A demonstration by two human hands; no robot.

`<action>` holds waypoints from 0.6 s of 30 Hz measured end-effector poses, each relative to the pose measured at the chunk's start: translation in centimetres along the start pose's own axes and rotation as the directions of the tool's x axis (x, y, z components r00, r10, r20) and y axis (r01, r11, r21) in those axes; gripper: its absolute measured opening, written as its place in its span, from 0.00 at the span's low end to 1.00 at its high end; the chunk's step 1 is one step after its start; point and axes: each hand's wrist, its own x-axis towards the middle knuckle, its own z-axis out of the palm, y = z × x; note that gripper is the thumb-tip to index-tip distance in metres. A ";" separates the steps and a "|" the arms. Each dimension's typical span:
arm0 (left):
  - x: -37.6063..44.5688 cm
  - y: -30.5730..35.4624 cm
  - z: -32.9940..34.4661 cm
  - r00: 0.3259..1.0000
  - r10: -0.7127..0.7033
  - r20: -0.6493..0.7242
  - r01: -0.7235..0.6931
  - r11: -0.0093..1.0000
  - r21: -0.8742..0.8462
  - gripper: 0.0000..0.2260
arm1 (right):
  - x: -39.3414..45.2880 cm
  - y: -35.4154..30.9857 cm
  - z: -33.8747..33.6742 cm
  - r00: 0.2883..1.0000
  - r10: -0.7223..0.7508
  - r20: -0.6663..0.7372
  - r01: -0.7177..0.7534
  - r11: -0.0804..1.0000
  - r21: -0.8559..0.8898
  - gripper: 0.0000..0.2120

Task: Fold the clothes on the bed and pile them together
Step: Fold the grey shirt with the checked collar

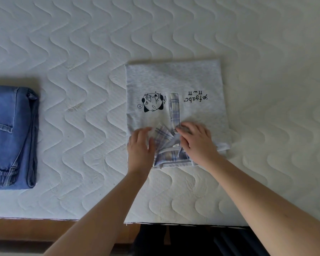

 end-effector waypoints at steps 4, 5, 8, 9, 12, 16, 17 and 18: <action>2.8 -0.3 -0.5 0.925 -0.269 0.268 0.274 0.962 0.021 0.15 | 0.2 -0.3 0.3 0.996 0.093 0.013 -0.092 0.994 -0.060 0.20; 3.4 -0.2 -0.6 0.913 -0.239 0.332 0.227 0.971 0.073 0.14 | 0.4 -0.5 0.4 0.992 0.110 0.057 -0.106 0.992 -0.062 0.20; 4.3 0.3 -0.8 0.892 -0.131 0.433 0.097 0.990 0.098 0.08 | 0.9 -0.8 0.0 0.978 0.084 0.190 -0.101 0.991 0.082 0.22; 4.4 0.5 -0.8 0.888 -0.127 0.442 0.121 0.992 0.042 0.06 | 1.0 -0.9 -0.2 0.981 0.073 0.181 -0.104 0.980 0.167 0.23; 4.4 0.7 -0.9 0.875 -0.163 0.456 0.219 0.973 -0.072 0.07 | 0.5 -0.5 -1.2 0.978 0.201 -0.053 -0.173 0.928 0.331 0.20; 2.7 0.7 -1.3 0.970 0.015 0.244 -0.011 1.000 -0.015 0.15 | -2.3 -0.4 -2.1 0.940 0.276 -0.202 -0.183 0.906 0.382 0.15; 2.1 0.7 -1.3 0.975 0.155 0.159 -0.165 0.985 0.051 0.16 | -3.2 -0.4 -2.0 0.947 0.245 -0.209 -0.164 0.925 0.343 0.15; 1.6 0.8 -1.2 0.948 0.294 0.119 -0.308 0.943 0.123 0.18 | -4.1 -0.3 -1.8 0.953 0.220 -0.211 -0.150 0.941 0.303 0.16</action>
